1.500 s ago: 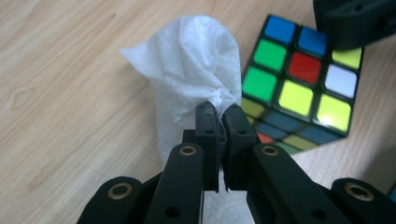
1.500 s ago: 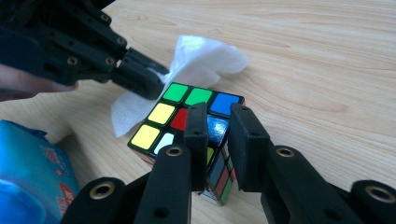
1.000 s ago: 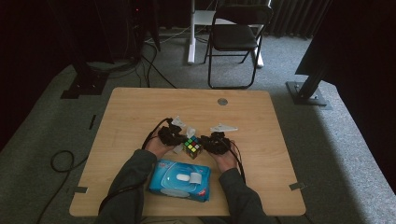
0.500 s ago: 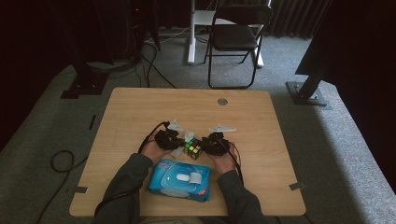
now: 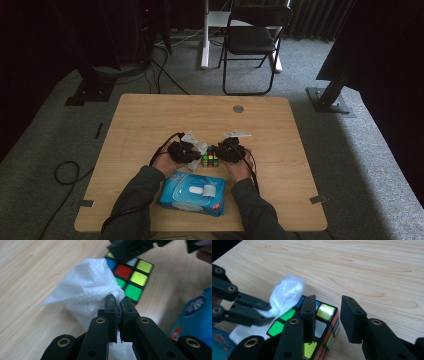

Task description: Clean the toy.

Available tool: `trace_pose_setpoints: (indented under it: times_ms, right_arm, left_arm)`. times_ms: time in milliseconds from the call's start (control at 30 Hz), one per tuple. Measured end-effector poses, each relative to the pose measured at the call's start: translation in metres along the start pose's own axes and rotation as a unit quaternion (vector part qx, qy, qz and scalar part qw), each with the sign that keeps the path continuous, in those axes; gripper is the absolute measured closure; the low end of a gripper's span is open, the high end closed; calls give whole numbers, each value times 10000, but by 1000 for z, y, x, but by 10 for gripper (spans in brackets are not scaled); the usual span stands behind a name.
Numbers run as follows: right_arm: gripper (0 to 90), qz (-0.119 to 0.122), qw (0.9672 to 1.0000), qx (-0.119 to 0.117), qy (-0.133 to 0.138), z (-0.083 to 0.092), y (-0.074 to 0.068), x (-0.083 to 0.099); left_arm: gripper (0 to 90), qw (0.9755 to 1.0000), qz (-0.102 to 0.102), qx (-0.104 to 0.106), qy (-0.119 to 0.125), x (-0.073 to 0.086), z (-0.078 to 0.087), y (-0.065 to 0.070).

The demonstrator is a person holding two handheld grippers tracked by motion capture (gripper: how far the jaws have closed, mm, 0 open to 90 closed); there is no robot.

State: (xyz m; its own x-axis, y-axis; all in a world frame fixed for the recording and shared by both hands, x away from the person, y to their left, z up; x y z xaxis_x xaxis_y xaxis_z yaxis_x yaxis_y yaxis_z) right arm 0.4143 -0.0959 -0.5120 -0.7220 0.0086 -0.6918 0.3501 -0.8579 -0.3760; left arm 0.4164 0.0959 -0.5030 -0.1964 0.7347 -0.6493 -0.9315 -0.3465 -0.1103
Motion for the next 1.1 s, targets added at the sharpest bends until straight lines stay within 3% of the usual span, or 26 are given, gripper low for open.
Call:
trace_pose_setpoints:
  times_ms: [167, 367, 567, 733, 867, 1000, 1100]
  right_arm:
    - [674, -103, 9999, -38, 5, 0, 1, 1]
    - [679, -134, 9999, -86, 38, 0, 2, 2]
    - [679, -130, 9999, -95, 49, 0, 2, 2]
    - [680, -133, 9998, -110, 46, 0, 3, 2]
    - [682, -172, 9998, -97, 62, 0, 2, 2]
    - [683, -176, 9998, -80, 71, 0, 2, 2]
    - [688, -167, 9998, -46, 92, 0, 2, 2]
  left_arm:
    - [866, 9997, 195, -57, 131, -2, 1, -7]
    - [866, 9990, 410, 149, 80, -2, -8, -16]
    - [866, 9986, 517, 125, -5, -2, -11, -21]
    - [869, 9984, 515, 132, -180, 0, -18, -22]
    - [869, 9984, 387, 166, -384, 1, -24, -19]
    - [869, 9981, 381, 217, -444, 1, -26, -21]
    - [868, 9971, 240, 217, -694, 1, -33, -19]
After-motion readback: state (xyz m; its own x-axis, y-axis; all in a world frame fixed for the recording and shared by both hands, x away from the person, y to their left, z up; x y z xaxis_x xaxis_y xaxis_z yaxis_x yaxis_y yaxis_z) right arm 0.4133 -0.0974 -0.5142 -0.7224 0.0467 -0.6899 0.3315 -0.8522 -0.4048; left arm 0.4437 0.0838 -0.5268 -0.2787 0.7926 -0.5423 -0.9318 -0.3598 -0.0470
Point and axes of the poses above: each handheld gripper's, and its own axes: z roughly backward along the jaws, x roughly out of its underside, y roughly to its right, the point moved 2 cm from there along -z, roughly forward along the jaws, and after that the axes turned 13 degrees about -z, right-handed, at the moved point
